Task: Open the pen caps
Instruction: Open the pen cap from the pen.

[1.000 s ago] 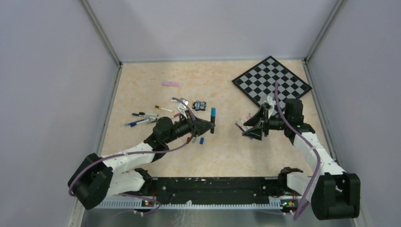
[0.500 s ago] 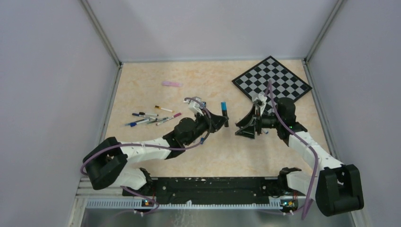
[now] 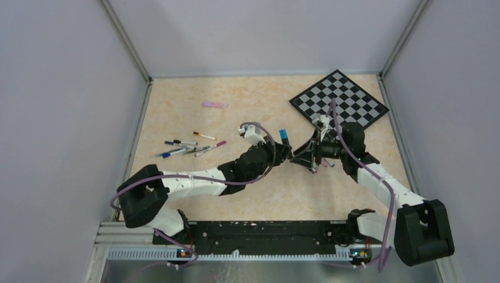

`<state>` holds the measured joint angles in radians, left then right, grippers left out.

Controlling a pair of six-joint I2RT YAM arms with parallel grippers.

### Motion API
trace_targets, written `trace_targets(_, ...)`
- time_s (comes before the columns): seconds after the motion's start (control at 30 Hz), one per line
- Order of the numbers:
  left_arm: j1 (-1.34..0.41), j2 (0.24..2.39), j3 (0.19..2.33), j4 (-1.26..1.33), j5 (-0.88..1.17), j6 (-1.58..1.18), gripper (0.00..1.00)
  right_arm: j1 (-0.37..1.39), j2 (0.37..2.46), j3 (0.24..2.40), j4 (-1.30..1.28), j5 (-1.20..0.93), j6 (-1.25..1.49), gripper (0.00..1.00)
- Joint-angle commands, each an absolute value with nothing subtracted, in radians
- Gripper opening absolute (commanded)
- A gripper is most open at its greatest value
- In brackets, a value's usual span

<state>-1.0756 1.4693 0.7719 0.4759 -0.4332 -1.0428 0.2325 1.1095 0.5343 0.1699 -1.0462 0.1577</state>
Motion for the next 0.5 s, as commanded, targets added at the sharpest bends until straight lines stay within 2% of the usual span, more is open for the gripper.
trace_targets(0.0, -1.097, 1.482, 0.836, 0.436, -0.496, -1.084, 0.0, 0.253, 1.12, 0.528, 0.237, -0.989, 0.181, 0.5)
trace_targets(0.27, -1.119, 1.515, 0.874, 0.419, -0.502, -1.104, 0.0, 0.287, 1.15, 0.52, 0.267, -0.961, 0.201, 0.35)
trace_targets(0.37, -1.124, 1.521, 0.882, 0.427, -0.498, -1.1, 0.0, 0.298, 1.164, 0.53, 0.263, -0.95, 0.201, 0.21)
trace_targets(0.43, -1.126, 1.523, 0.882, 0.434, -0.495, -1.094, 0.0, 0.298, 1.167, 0.537, 0.264, -0.948, 0.202, 0.03)
trace_targets(0.47, -1.126, 1.521, 0.879, 0.439, -0.493, -1.088, 0.03, 0.299, 1.164, 0.544, 0.262, -0.947, 0.196, 0.0)
